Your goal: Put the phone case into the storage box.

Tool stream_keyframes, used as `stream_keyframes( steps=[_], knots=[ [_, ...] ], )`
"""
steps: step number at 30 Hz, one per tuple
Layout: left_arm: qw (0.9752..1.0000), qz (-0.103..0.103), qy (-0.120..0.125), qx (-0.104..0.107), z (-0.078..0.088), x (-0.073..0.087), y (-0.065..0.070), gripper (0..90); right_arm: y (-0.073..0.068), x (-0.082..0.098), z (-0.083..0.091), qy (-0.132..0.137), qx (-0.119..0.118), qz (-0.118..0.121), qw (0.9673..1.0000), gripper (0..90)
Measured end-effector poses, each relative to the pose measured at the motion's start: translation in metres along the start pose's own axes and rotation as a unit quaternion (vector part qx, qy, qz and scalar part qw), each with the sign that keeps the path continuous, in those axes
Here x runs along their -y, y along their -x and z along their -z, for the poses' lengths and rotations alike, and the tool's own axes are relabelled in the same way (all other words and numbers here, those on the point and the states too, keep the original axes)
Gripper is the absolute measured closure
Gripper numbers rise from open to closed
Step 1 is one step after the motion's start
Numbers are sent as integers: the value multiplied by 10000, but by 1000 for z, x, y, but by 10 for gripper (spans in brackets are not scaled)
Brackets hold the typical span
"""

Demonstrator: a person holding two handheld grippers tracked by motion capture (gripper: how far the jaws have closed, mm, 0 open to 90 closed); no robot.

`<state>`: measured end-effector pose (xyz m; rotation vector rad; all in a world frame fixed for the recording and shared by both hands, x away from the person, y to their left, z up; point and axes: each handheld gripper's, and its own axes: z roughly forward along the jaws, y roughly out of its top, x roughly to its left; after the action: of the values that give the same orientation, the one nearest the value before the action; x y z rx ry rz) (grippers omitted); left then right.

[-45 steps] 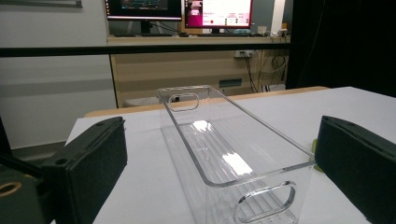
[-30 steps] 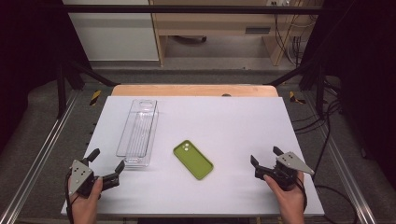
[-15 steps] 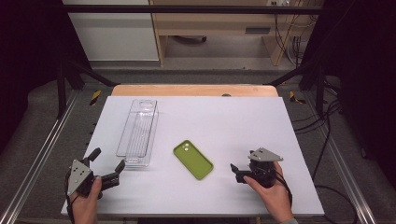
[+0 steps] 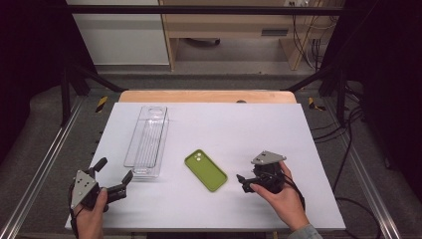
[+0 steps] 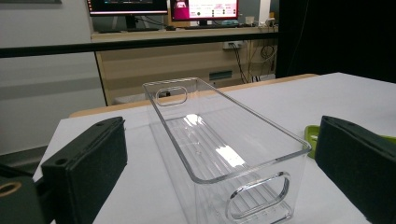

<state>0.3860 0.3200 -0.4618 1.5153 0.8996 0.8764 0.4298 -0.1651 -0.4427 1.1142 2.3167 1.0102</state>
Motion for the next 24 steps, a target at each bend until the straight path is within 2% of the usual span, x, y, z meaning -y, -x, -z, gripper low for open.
stream_keyframes(
  steps=[6, 11, 19, 24],
  knots=[
    [10000, -6, -1, 22, 0, 0, 0, 19, -8, -8, -8, -270, -164, 203, 9993, 140],
    [10000, -48, -9, 52, 0, 0, 0, 19, -14, -14, -13, -370, -162, 343, 9986, 133],
    [9999, -83, -10, 77, 0, -1, 0, 19, -18, -23, -22, -589, -124, 347, 9976, 118],
    [9999, -78, 5, 85, 1, -1, 0, 19, -19, -25, -27, -685, -178, 313, 9970, 126]
  ],
)
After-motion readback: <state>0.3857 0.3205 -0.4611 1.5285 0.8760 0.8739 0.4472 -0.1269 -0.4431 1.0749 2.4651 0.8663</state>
